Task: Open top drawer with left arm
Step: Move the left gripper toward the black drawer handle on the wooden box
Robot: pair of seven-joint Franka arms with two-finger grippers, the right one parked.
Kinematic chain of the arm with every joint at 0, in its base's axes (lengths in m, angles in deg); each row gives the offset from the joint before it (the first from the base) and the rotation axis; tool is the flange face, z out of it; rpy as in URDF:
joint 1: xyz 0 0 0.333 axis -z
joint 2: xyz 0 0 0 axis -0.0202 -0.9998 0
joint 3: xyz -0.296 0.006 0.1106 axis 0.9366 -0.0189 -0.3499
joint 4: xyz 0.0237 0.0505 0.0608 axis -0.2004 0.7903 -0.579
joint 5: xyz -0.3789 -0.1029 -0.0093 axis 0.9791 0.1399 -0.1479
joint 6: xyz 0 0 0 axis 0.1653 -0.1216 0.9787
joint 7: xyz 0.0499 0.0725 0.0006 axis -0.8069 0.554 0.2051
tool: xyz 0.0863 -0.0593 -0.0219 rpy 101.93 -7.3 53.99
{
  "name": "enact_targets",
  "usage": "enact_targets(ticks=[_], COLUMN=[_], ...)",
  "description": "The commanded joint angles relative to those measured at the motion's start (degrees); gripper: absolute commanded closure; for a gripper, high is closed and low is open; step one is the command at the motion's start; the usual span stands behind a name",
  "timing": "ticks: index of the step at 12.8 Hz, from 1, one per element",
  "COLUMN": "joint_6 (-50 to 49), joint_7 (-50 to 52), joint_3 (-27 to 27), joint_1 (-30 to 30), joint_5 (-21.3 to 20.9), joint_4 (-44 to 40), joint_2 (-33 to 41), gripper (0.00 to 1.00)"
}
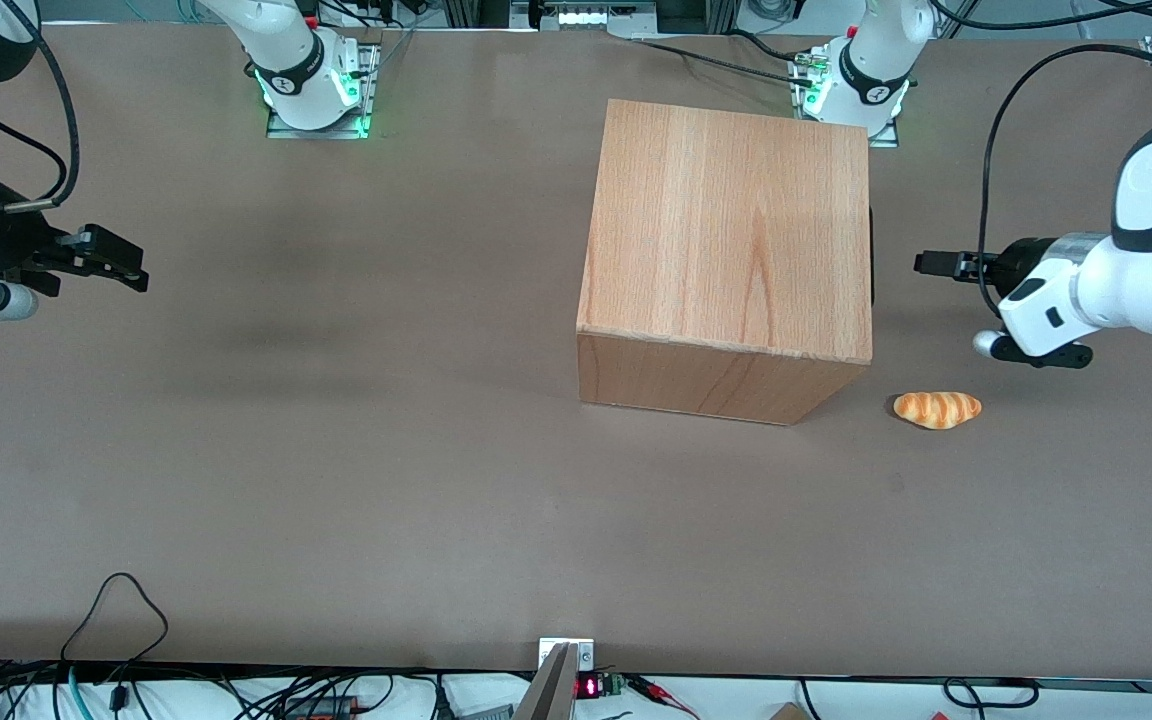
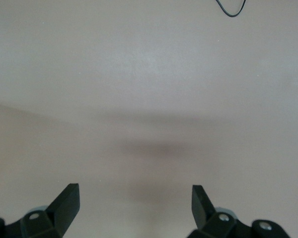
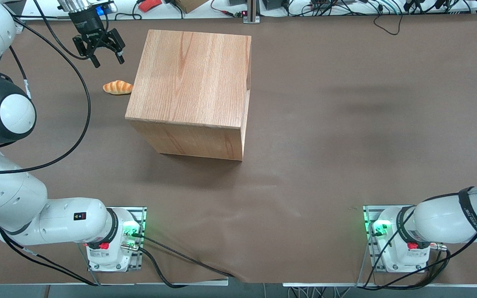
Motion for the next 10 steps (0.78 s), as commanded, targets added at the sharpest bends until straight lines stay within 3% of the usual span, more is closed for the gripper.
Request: enact_targets(ticks=[1, 10], joint_6=[1.66, 4.65], joint_7=[-1.27, -1.89], joint_3=[0.88, 2.47], joint_1=[-0.22, -0.22], joint_5=[0.5, 0.59], joint_4=[3.17, 10.45], joint_2=[2.33, 5.67], gripper=[0.0, 0.0])
